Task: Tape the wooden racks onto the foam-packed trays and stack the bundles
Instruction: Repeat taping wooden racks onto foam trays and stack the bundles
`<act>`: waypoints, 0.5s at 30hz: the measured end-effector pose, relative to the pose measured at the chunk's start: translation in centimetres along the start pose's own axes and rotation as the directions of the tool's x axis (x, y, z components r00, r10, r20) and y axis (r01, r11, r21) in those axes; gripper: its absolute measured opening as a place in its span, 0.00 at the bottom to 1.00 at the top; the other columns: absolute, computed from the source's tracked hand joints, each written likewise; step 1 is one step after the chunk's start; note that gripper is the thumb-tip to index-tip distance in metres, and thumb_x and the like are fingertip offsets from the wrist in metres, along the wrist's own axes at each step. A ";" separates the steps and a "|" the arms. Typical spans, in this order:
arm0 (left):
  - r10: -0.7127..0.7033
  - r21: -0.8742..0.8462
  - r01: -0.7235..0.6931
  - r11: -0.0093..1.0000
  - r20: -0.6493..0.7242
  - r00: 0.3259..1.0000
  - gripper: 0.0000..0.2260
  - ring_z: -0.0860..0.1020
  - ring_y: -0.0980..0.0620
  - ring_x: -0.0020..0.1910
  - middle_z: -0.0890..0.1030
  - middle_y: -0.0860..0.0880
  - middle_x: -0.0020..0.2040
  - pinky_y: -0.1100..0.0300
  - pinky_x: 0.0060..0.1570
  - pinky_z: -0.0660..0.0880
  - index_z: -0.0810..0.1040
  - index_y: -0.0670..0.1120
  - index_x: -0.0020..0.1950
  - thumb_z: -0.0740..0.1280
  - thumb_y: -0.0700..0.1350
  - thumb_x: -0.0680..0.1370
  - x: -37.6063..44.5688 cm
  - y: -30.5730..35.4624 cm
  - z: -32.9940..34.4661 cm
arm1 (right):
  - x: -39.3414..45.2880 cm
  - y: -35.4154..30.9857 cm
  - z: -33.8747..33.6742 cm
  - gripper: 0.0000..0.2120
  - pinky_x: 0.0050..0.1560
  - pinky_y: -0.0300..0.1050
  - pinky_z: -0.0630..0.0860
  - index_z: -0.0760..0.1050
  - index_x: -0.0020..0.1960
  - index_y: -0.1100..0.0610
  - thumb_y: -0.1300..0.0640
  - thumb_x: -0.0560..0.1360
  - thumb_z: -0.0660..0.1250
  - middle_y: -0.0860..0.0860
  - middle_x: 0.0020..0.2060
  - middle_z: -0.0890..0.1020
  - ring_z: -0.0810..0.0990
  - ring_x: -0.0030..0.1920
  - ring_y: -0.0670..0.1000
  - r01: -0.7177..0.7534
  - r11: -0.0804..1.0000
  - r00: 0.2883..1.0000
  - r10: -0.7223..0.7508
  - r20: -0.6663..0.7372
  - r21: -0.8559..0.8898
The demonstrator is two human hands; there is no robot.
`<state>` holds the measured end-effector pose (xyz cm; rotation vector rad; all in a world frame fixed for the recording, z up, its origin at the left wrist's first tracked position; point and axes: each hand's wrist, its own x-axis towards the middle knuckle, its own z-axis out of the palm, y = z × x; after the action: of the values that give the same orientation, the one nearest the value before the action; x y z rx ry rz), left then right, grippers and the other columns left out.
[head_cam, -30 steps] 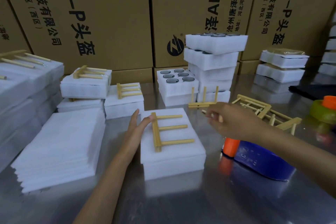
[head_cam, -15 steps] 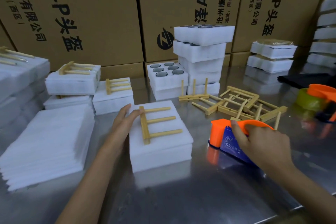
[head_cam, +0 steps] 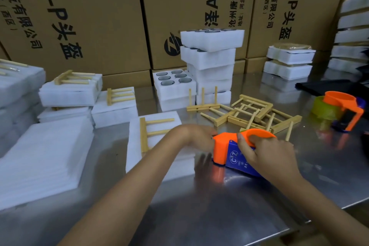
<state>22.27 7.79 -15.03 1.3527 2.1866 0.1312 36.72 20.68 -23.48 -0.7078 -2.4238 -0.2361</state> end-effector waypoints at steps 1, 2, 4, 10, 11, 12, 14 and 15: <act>-0.011 0.009 0.012 1.000 -0.030 0.999 0.18 0.77 0.45 0.61 0.78 0.42 0.66 0.54 0.57 0.74 0.73 0.41 0.69 0.58 0.35 0.80 0.4 0.2 0.2 | 0.0 0.1 0.0 0.26 0.25 0.43 0.73 0.68 0.29 0.52 0.35 0.76 0.54 0.48 0.20 0.72 0.71 0.21 0.48 -0.003 1.000 1.000 0.003 0.007 0.005; -0.025 -0.019 0.024 1.000 -0.070 0.997 0.16 0.79 0.45 0.57 0.80 0.42 0.61 0.54 0.54 0.75 0.75 0.40 0.66 0.59 0.35 0.80 0.6 0.3 0.2 | 0.0 0.3 0.1 0.26 0.25 0.42 0.72 0.68 0.29 0.52 0.35 0.77 0.54 0.48 0.20 0.72 0.71 0.22 0.48 0.001 1.000 1.000 -0.001 0.006 0.013; -0.030 -0.127 0.015 0.992 -0.116 0.993 0.14 0.82 0.49 0.53 0.83 0.46 0.54 0.57 0.52 0.76 0.77 0.41 0.64 0.61 0.35 0.80 0.7 0.1 0.2 | -0.1 0.6 0.2 0.26 0.23 0.39 0.66 0.68 0.29 0.52 0.35 0.77 0.53 0.47 0.20 0.70 0.68 0.21 0.47 -0.003 0.999 1.000 0.003 -0.004 0.049; 0.047 -0.336 -0.137 0.932 -0.261 0.964 0.08 0.81 0.52 0.42 0.84 0.49 0.46 0.56 0.47 0.75 0.79 0.47 0.55 0.66 0.38 0.78 0.0 -0.1 0.0 | -0.4 2.3 -0.9 0.28 0.29 0.35 0.54 0.72 0.36 0.51 0.37 0.81 0.44 0.49 0.24 0.76 0.67 0.23 0.44 -0.092 0.964 0.989 0.117 -0.086 0.250; 0.060 -0.364 -0.161 0.917 -0.275 0.959 0.06 0.81 0.52 0.41 0.84 0.51 0.44 0.56 0.48 0.76 0.79 0.48 0.54 0.66 0.40 0.79 -0.1 0.0 -0.1 | -0.3 2.6 -1.1 0.26 0.29 0.36 0.55 0.70 0.35 0.50 0.36 0.80 0.44 0.48 0.24 0.74 0.66 0.24 0.44 -0.109 0.952 0.988 0.134 -0.070 0.287; 0.069 -0.385 -0.183 0.905 -0.291 0.954 0.04 0.81 0.53 0.40 0.84 0.52 0.43 0.56 0.48 0.77 0.79 0.49 0.52 0.66 0.42 0.80 -0.1 0.2 -0.1 | 0.0 2.8 -1.4 0.26 0.30 0.38 0.58 0.69 0.34 0.50 0.37 0.80 0.45 0.48 0.25 0.74 0.68 0.26 0.47 -0.141 0.932 0.986 0.161 -0.034 0.333; 0.081 -0.412 -0.223 0.884 -0.334 0.939 0.04 0.81 0.54 0.39 0.83 0.53 0.40 0.56 0.46 0.77 0.79 0.50 0.49 0.66 0.45 0.81 -0.3 0.7 0.0 | 0.6 3.3 -1.7 0.26 0.32 0.43 0.62 0.70 0.32 0.53 0.40 0.81 0.48 0.47 0.26 0.75 0.74 0.30 0.50 -0.222 0.871 0.974 0.221 0.053 0.439; 0.082 -0.422 -0.239 0.875 -0.357 0.930 0.05 0.80 0.55 0.38 0.83 0.53 0.39 0.57 0.45 0.77 0.79 0.49 0.48 0.65 0.45 0.82 -0.4 0.9 0.0 | 0.9 3.6 -1.8 0.26 0.33 0.44 0.63 0.71 0.33 0.55 0.42 0.82 0.49 0.48 0.27 0.76 0.76 0.32 0.50 -0.257 0.841 0.966 0.241 0.096 0.477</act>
<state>23.12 7.93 -14.57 1.2981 2.1015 0.9453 38.88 23.52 -21.47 -0.7791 -2.2476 0.4828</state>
